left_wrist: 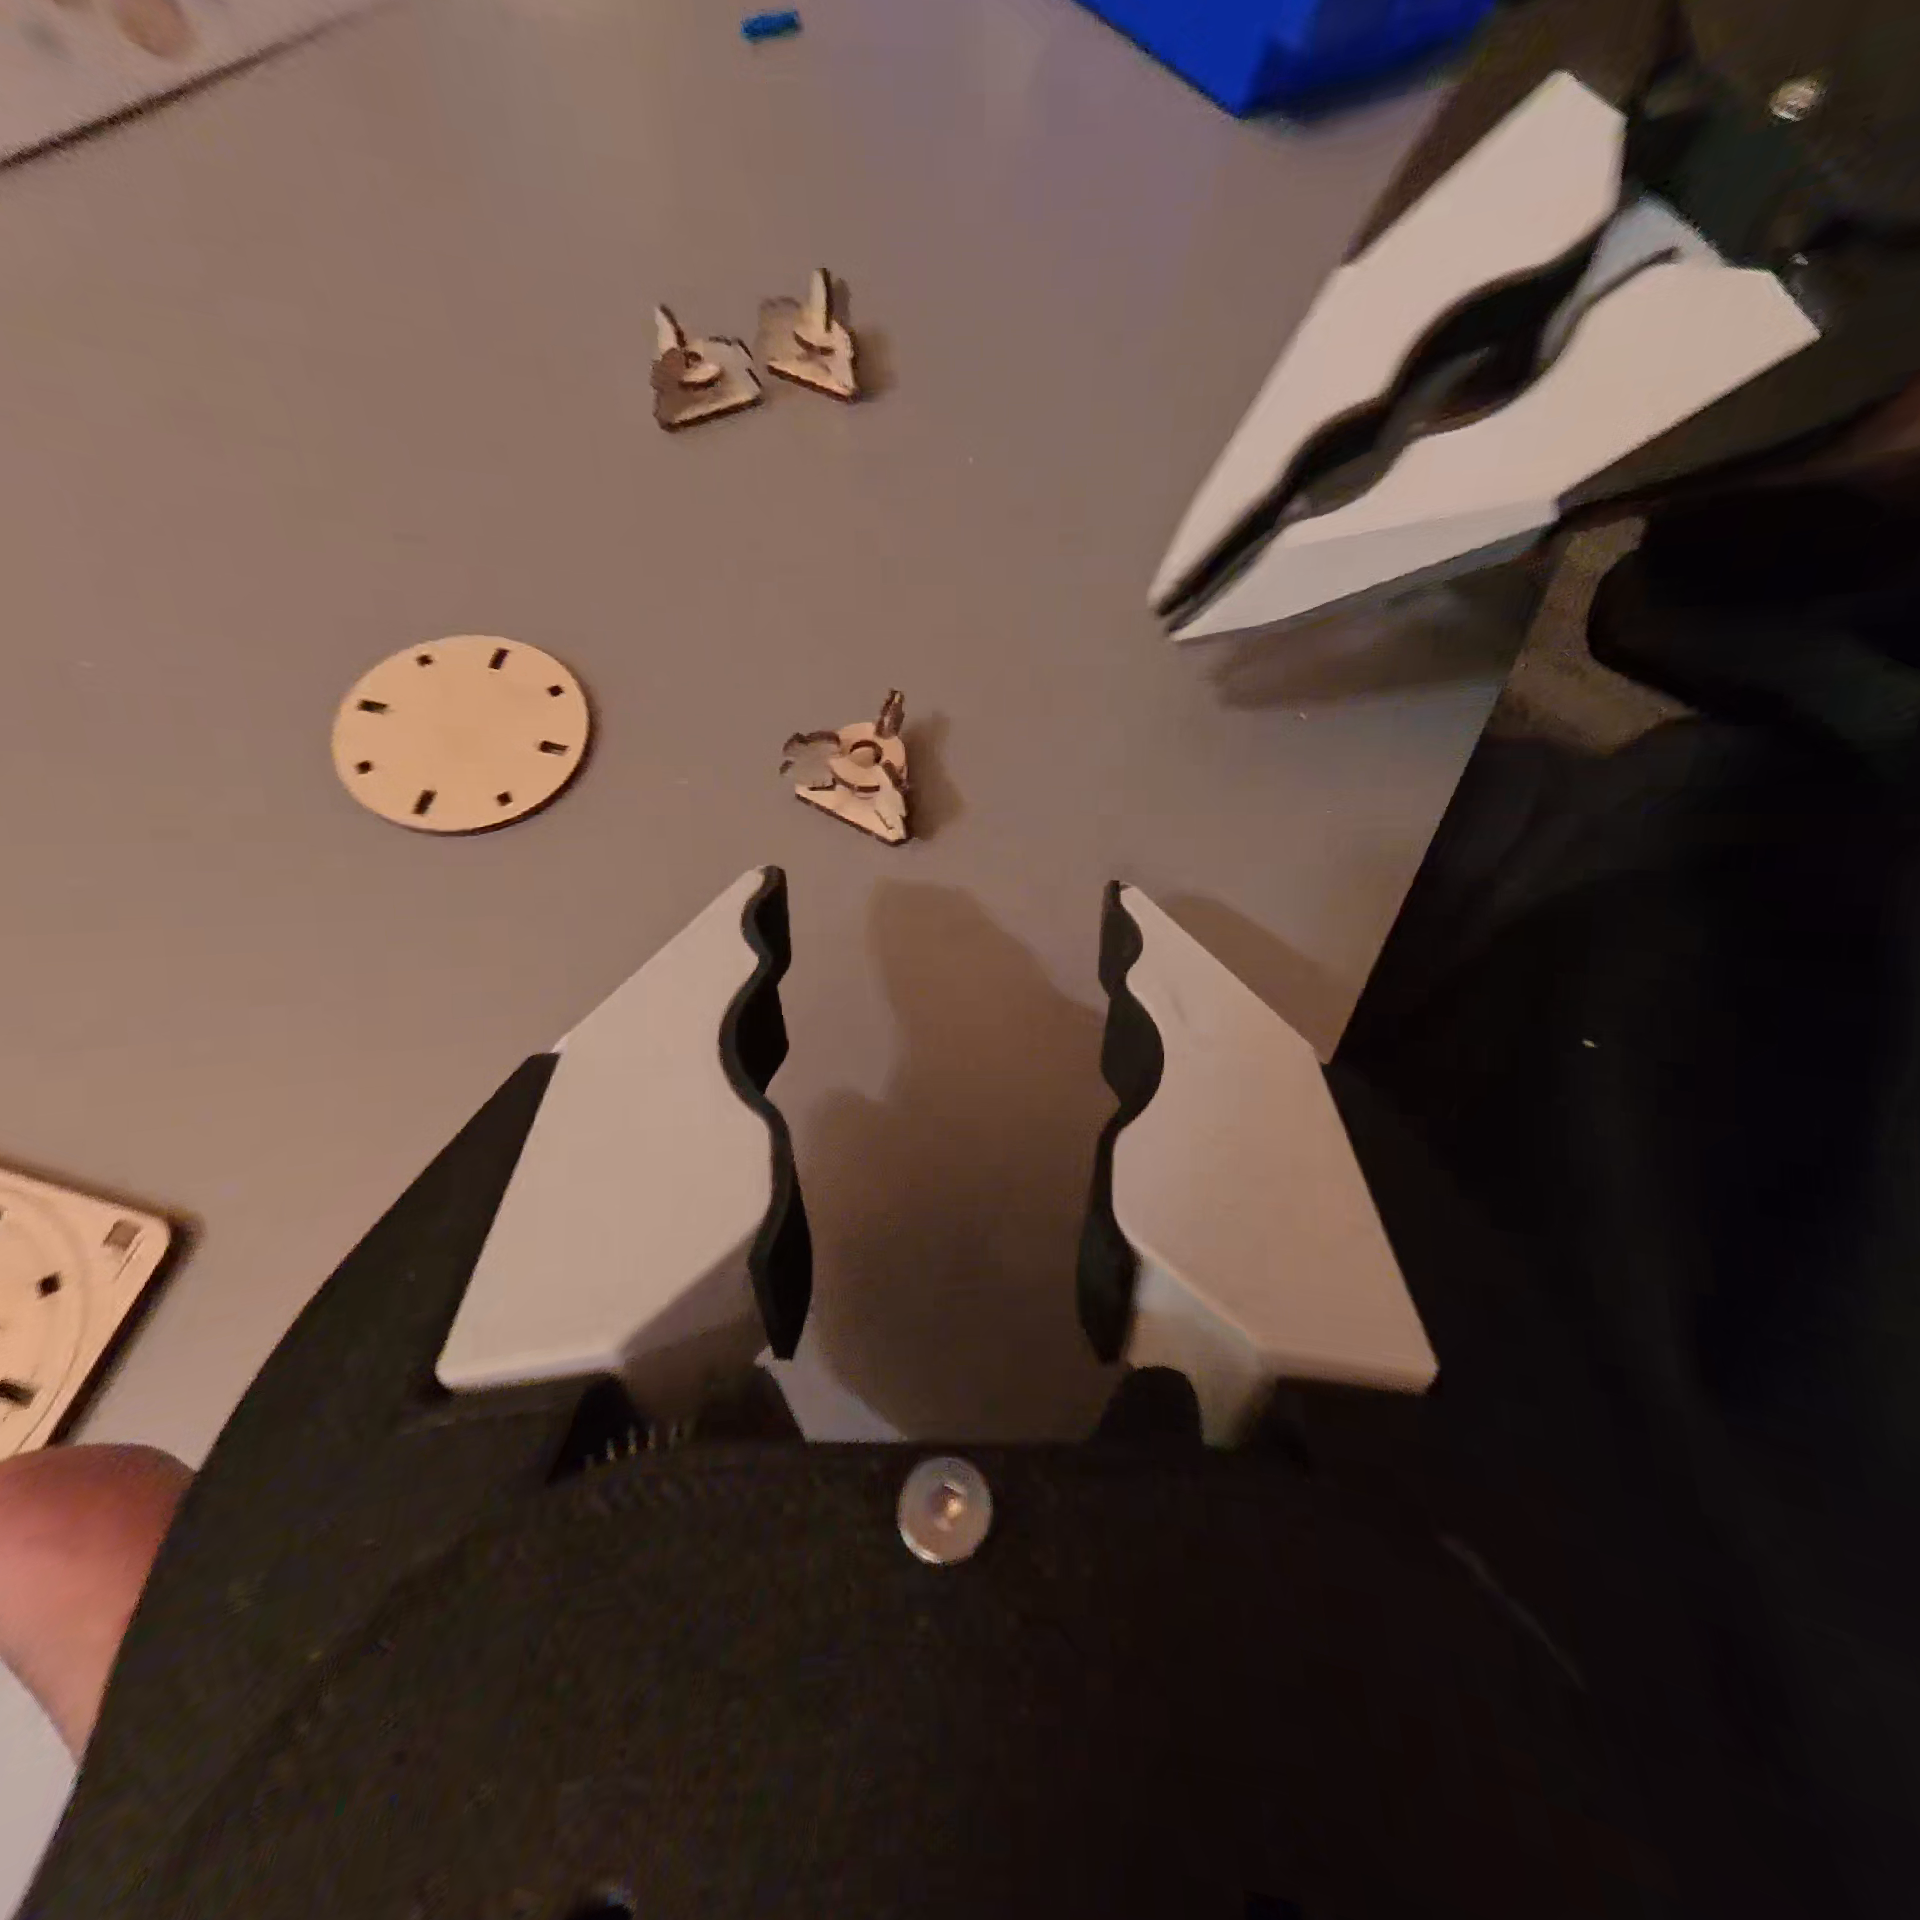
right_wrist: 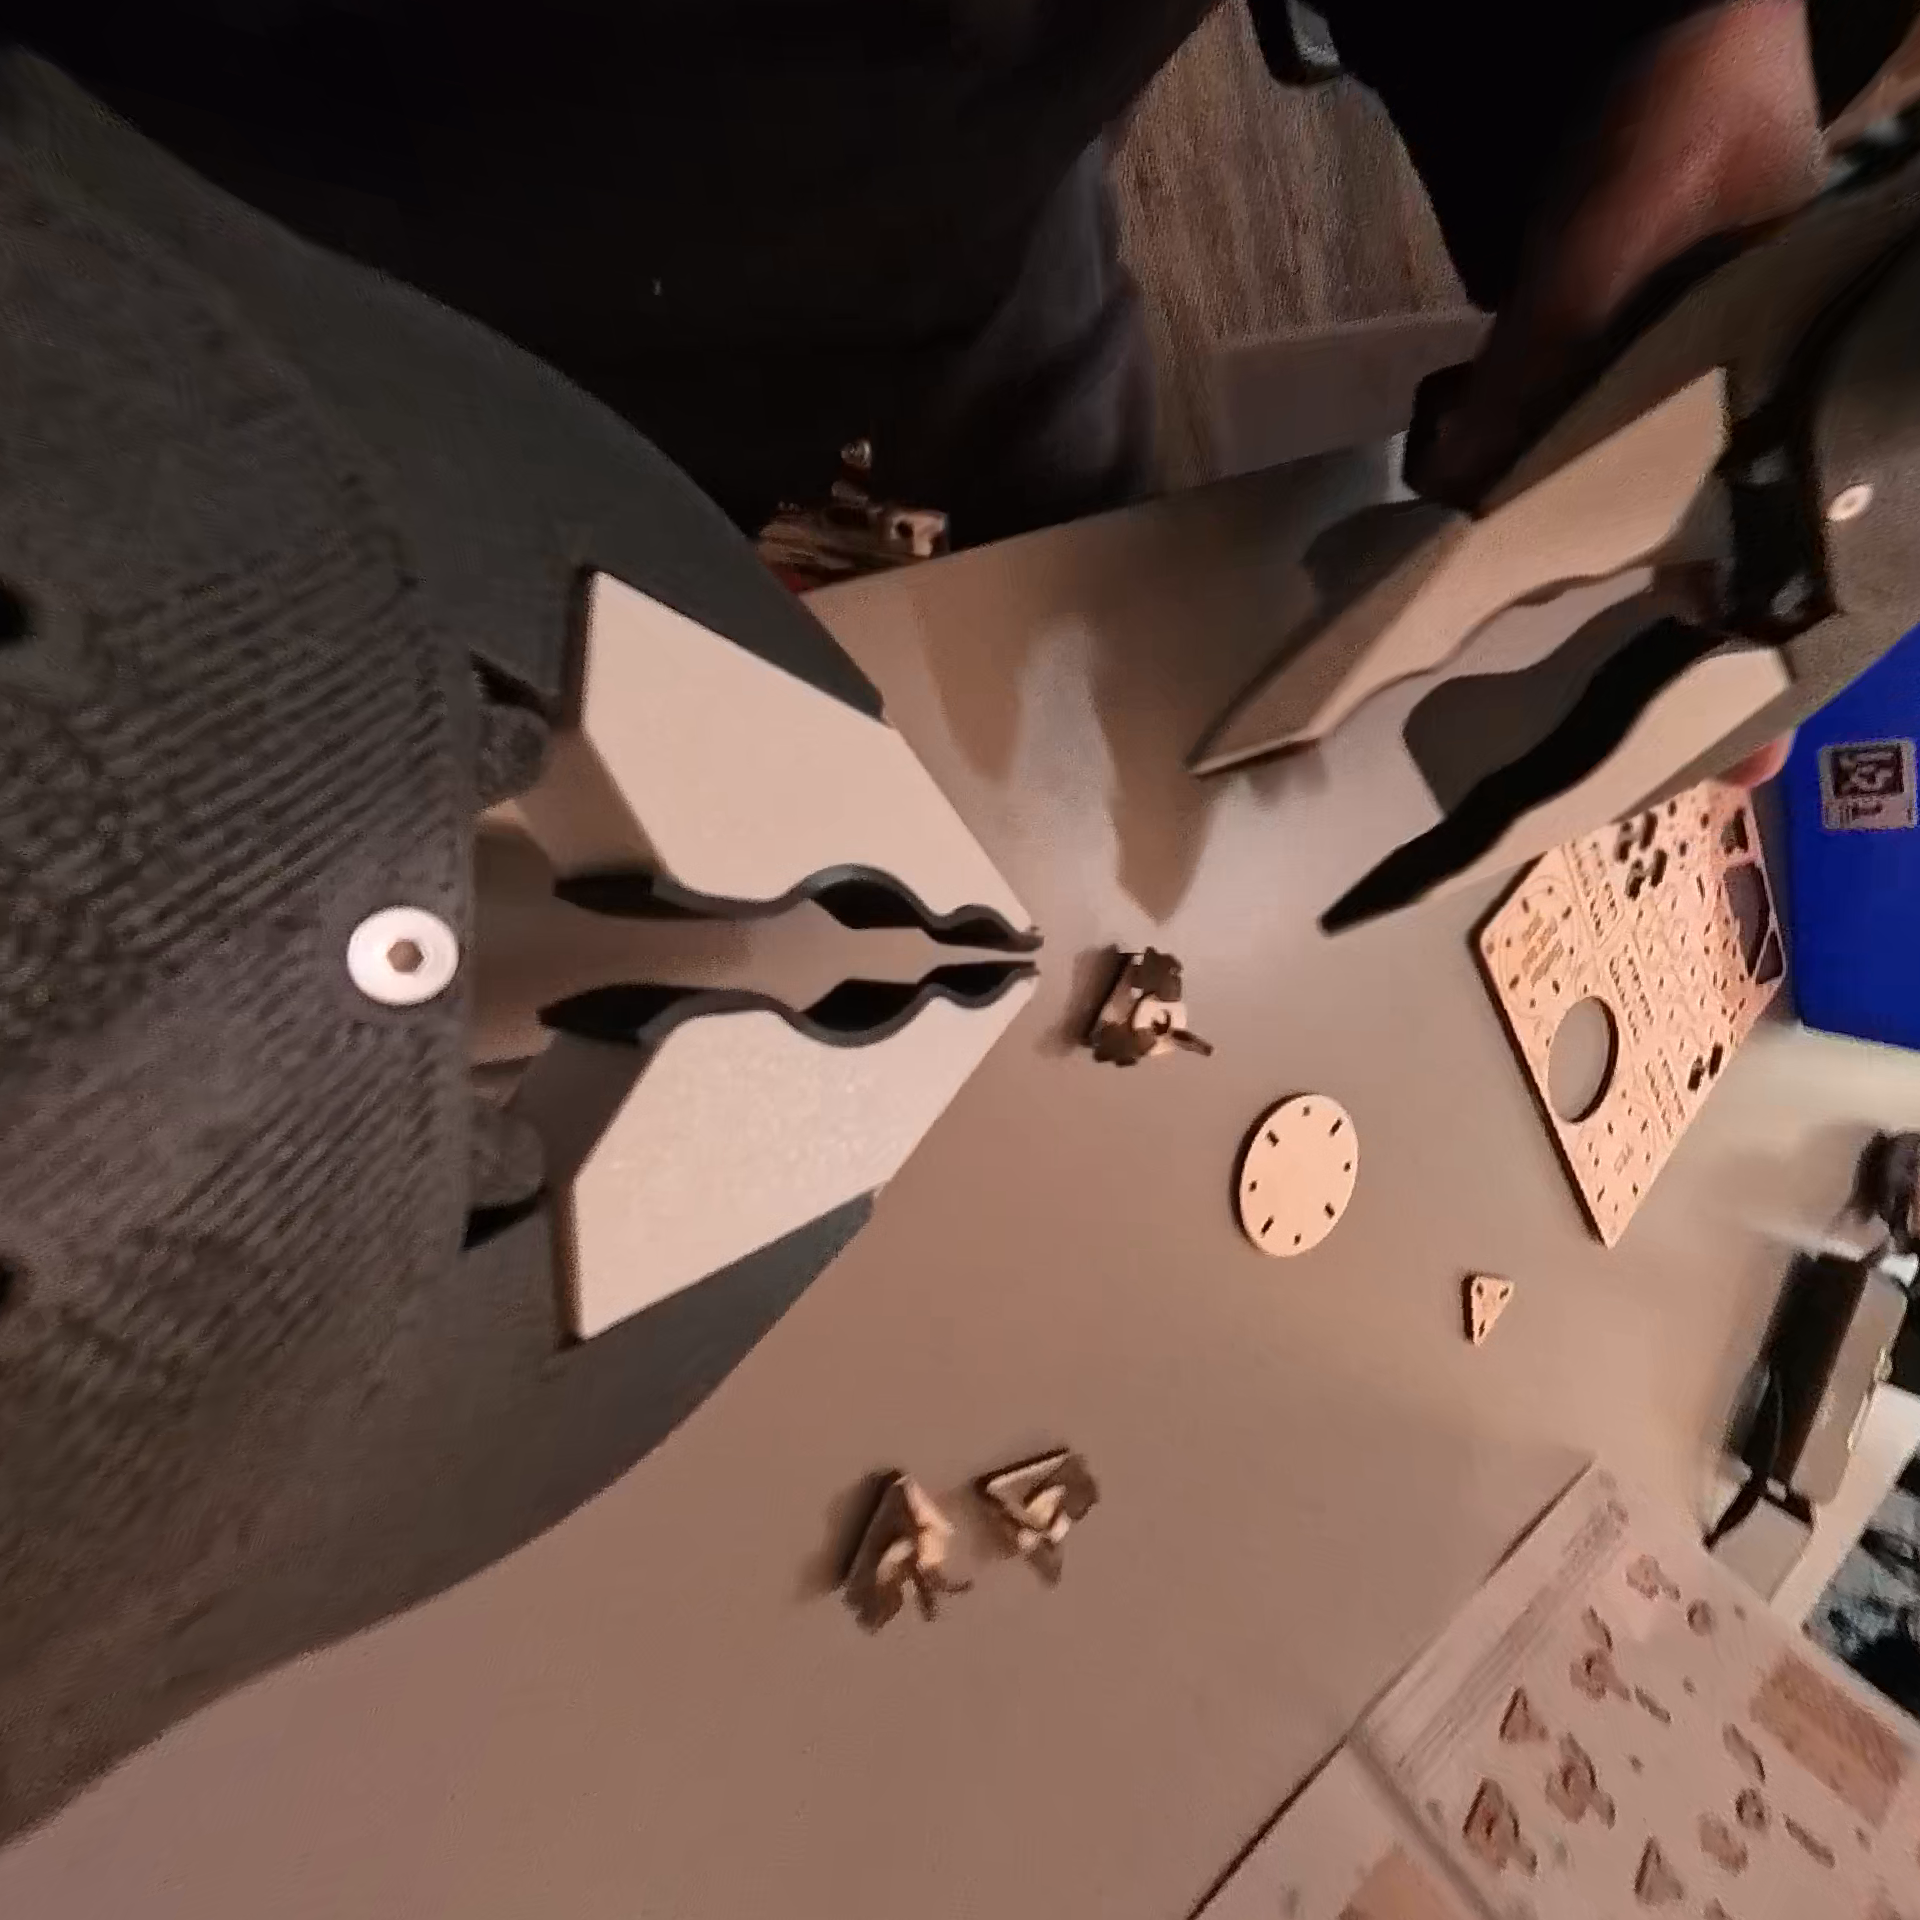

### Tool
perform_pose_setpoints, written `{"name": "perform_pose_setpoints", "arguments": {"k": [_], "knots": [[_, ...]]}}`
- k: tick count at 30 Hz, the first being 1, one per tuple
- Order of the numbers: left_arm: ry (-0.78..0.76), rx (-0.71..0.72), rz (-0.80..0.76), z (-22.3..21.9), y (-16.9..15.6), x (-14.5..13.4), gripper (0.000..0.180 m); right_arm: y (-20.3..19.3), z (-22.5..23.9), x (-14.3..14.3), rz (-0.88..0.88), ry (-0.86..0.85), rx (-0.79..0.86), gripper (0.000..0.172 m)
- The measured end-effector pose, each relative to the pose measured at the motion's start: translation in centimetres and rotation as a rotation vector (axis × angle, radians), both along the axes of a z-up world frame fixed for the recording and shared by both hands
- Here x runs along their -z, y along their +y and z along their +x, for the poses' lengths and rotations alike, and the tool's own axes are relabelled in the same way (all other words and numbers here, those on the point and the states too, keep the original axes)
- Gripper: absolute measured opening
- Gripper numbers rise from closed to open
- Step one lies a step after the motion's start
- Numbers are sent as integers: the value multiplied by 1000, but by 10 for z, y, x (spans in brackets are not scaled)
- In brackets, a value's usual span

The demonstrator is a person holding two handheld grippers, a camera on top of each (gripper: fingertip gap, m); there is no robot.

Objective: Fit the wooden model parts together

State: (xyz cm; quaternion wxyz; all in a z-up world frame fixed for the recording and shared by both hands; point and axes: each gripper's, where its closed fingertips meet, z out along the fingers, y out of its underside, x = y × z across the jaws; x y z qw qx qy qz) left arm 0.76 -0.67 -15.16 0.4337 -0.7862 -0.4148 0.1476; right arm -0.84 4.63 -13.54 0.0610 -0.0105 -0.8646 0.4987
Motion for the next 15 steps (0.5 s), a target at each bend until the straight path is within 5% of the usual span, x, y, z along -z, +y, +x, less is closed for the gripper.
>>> {"name": "perform_pose_setpoints", "arguments": {"k": [10,15], "knots": [[-7,84,118,-38,8,-4,55,-39,-32,21,56,-277,-148,22],[-58,127,167,-37,5,-1,52,-45,-31,22,68,-221,-237,20]]}}
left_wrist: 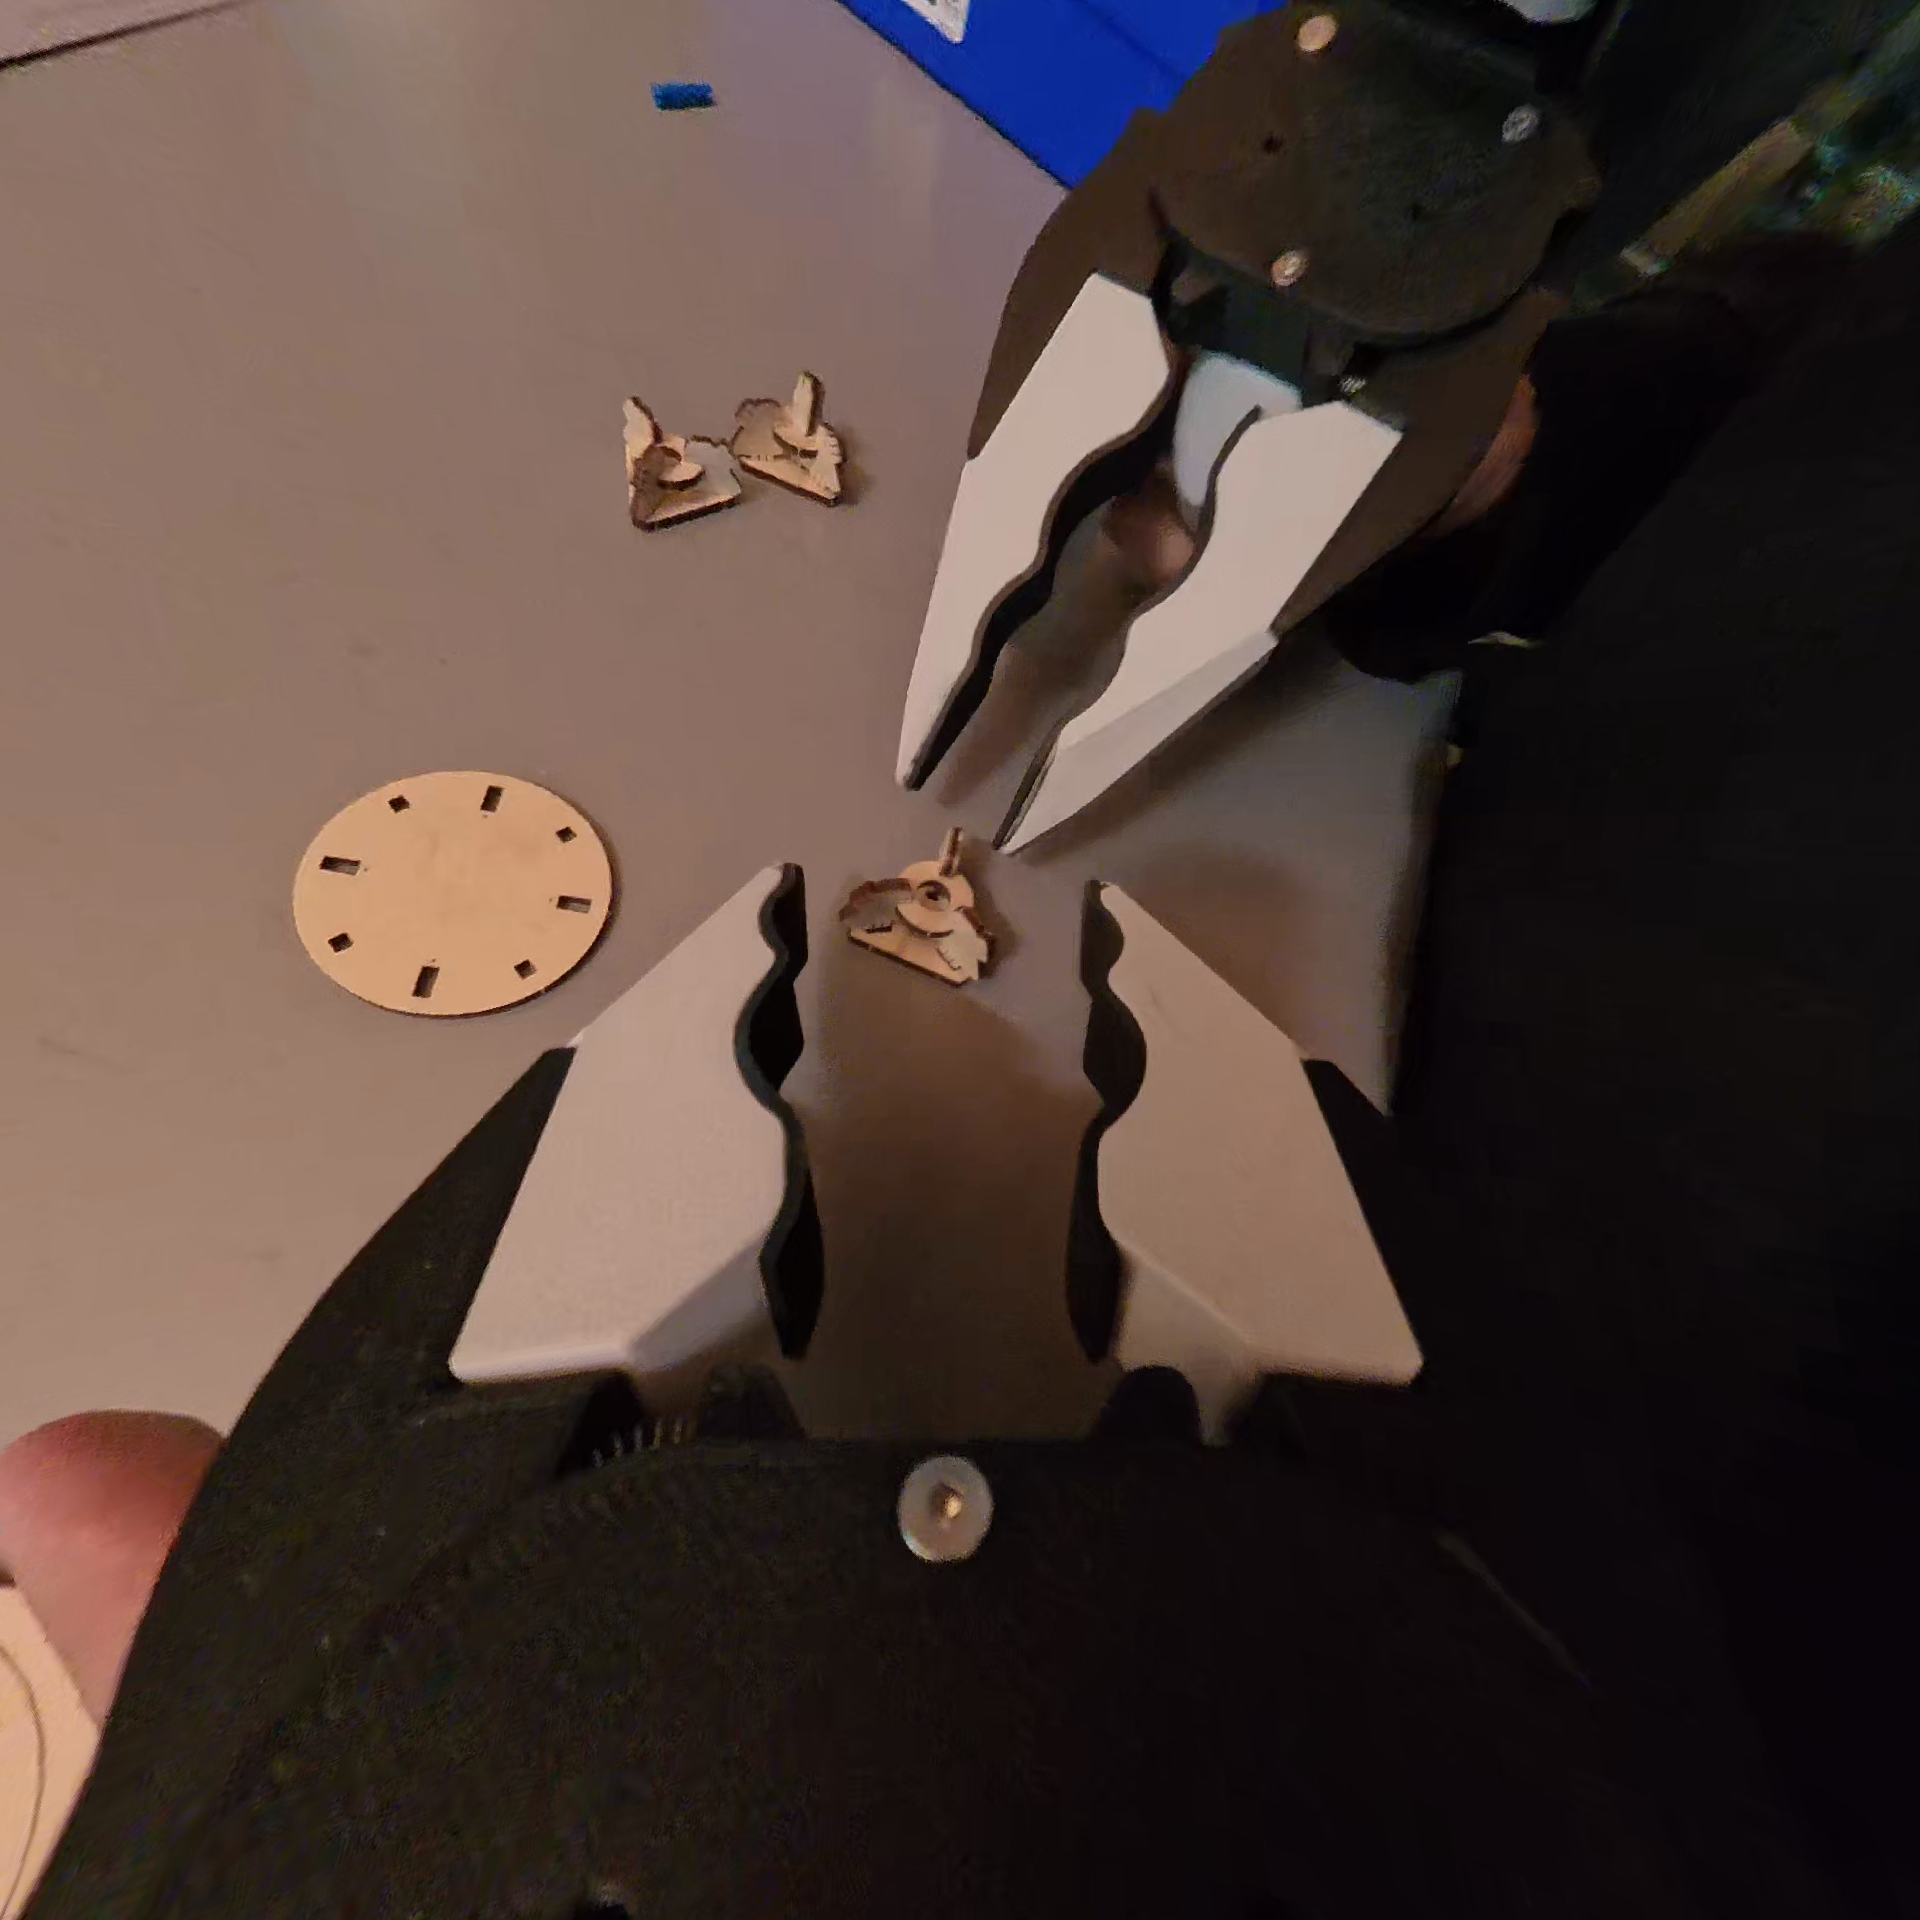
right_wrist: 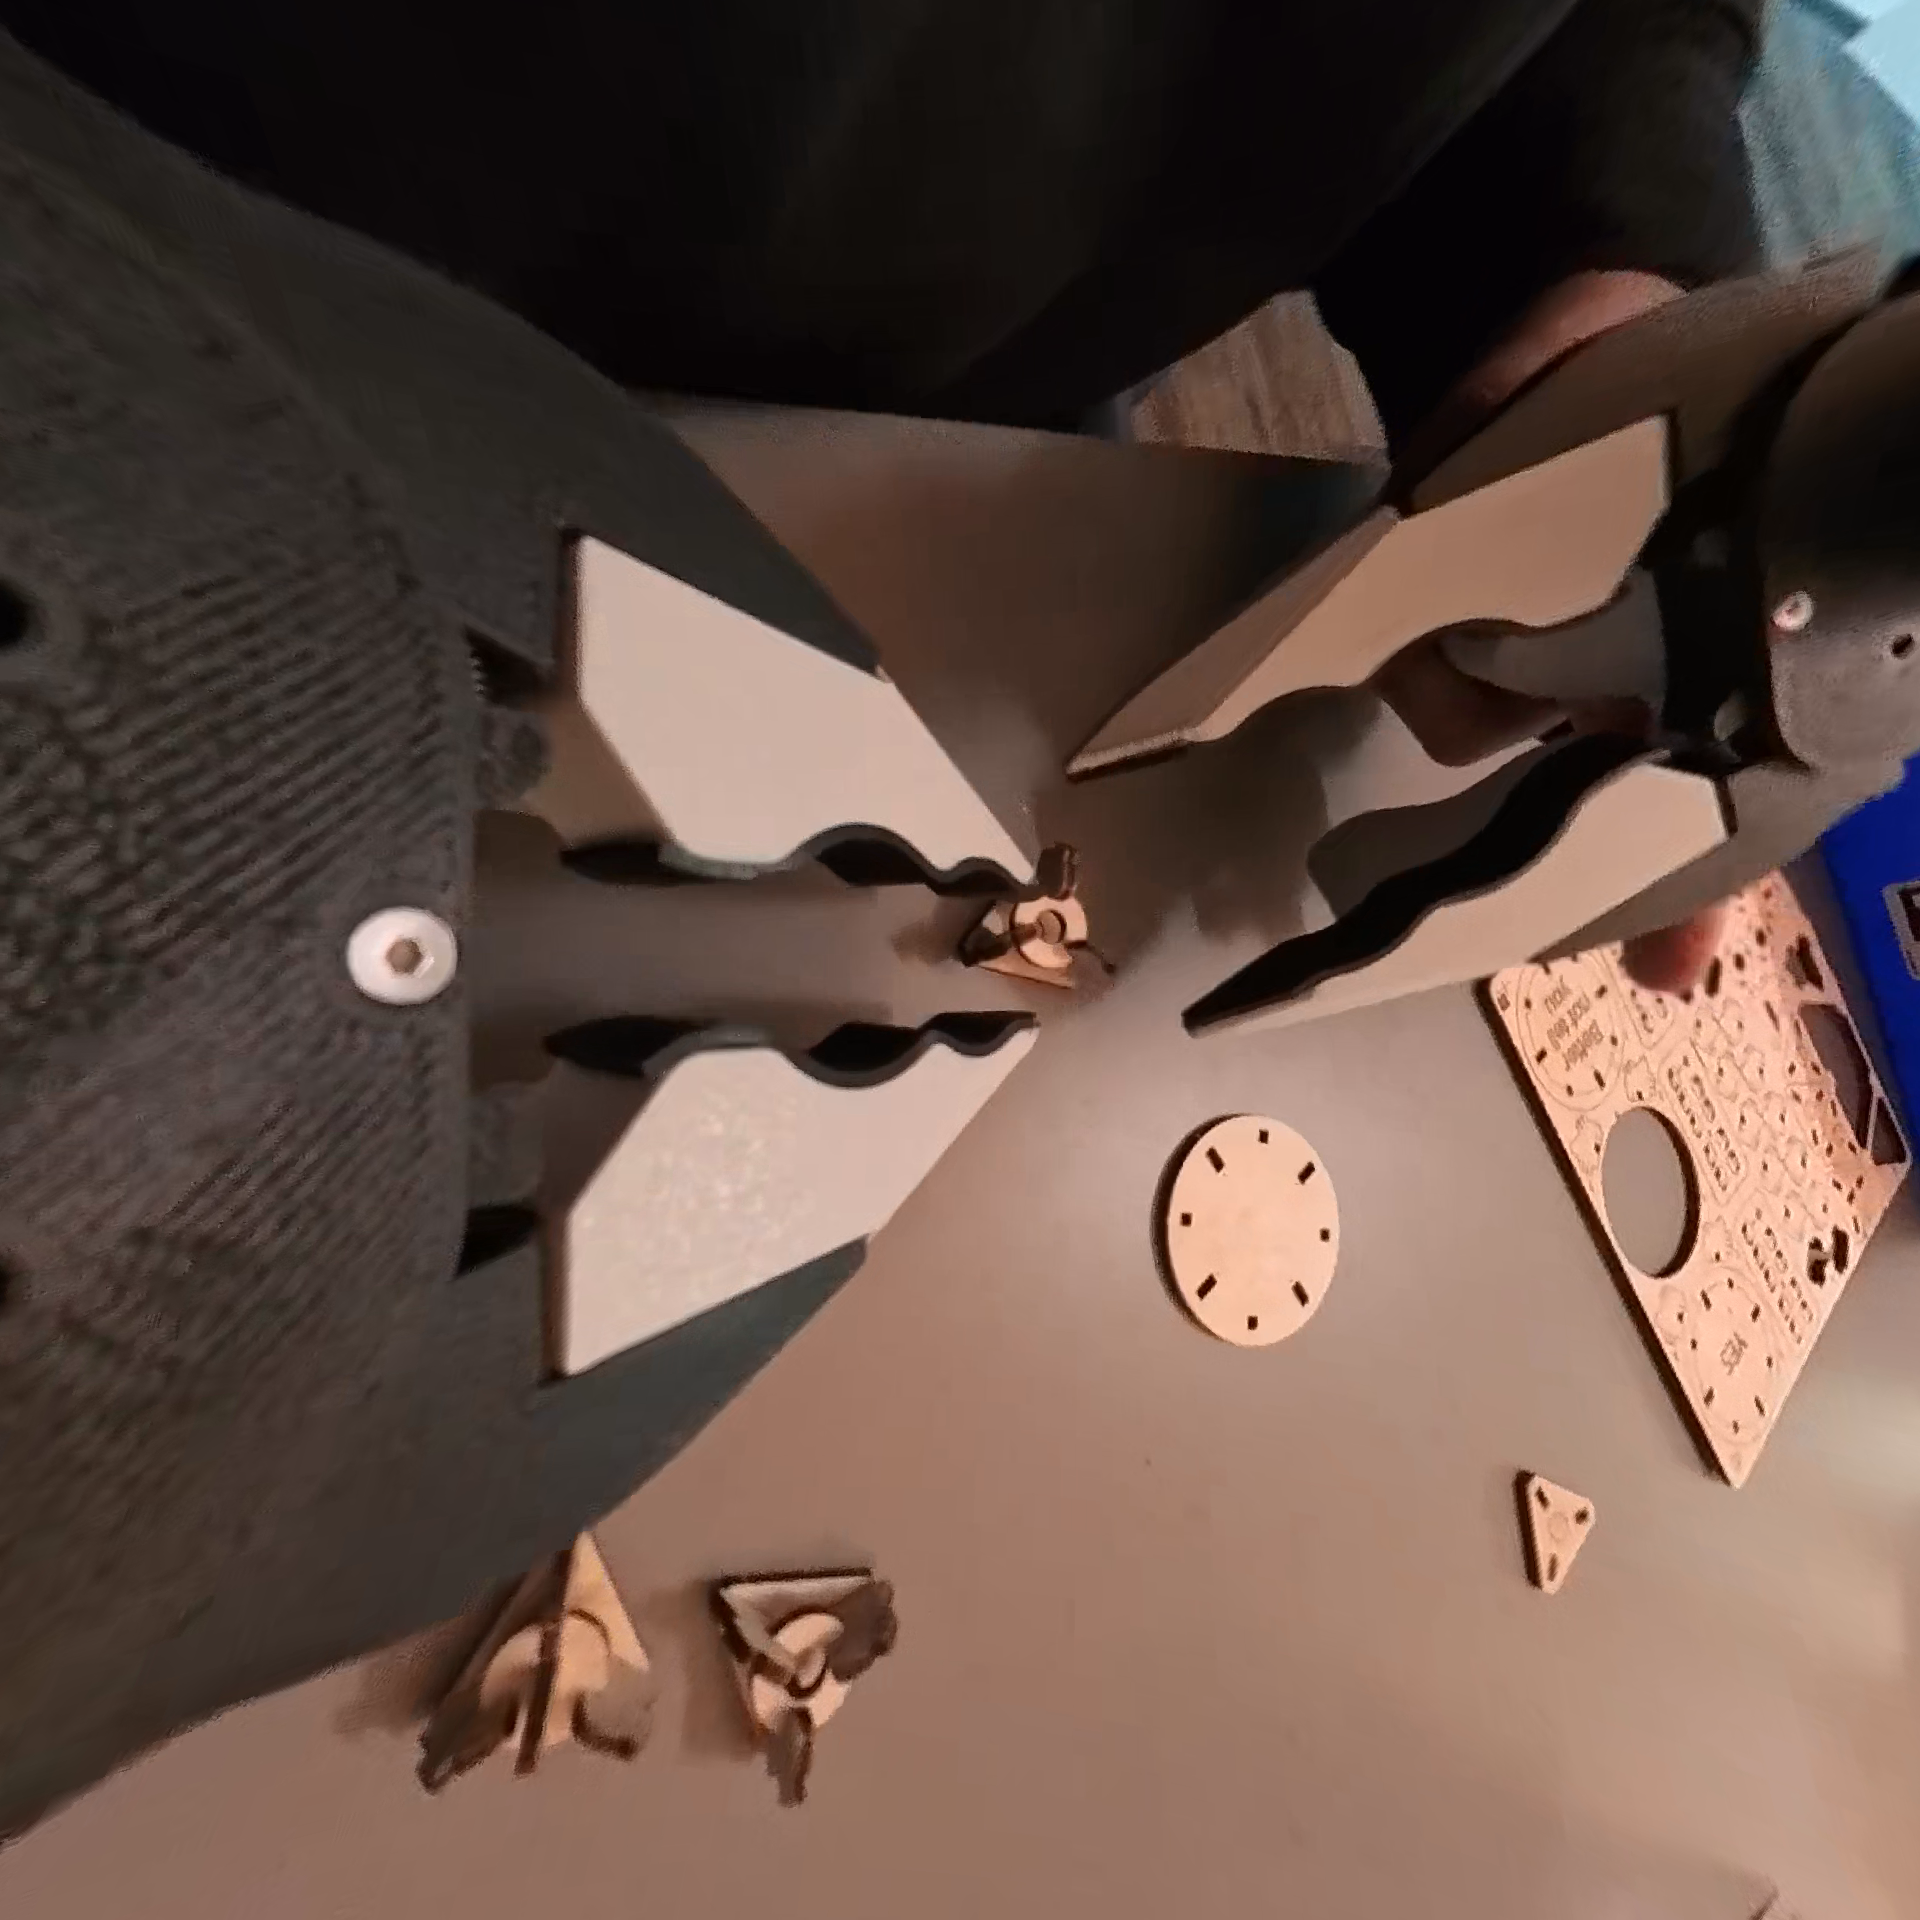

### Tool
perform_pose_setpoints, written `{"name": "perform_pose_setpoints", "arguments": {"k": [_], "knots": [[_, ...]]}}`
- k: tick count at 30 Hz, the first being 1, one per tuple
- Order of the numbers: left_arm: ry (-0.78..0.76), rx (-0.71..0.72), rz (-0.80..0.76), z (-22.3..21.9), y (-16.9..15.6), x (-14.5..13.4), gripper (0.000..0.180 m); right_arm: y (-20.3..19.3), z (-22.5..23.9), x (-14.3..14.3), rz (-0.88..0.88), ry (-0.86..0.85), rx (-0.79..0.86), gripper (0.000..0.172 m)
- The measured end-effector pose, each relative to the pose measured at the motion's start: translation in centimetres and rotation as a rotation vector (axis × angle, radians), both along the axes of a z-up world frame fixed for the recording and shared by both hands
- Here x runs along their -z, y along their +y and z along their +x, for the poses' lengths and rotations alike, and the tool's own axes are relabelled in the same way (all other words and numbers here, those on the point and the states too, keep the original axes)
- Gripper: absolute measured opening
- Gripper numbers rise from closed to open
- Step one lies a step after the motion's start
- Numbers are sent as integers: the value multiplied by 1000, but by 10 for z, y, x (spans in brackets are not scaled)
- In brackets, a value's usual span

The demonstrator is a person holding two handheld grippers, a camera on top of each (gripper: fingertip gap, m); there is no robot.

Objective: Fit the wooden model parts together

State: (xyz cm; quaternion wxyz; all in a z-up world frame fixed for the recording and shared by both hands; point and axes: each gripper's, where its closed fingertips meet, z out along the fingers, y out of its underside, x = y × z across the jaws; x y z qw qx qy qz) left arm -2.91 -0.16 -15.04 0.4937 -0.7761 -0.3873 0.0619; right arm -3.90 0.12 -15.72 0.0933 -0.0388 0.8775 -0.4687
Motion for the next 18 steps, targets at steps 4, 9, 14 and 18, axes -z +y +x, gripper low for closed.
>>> {"name": "perform_pose_setpoints", "arguments": {"k": [4,9,14,18], "knots": [[-50,27,-27,3,3,9,49,2,7,3,3,64,-65,14],[-53,21,-116,2,4,18,50,1,-1,-3,-34,70,-72,4],[-63,10,-29,0,1,10,48,1,0,-1,-21,47,-112,5],[-103,43,-89,3,5,21,48,3,4,4,10,63,-149,5]]}}
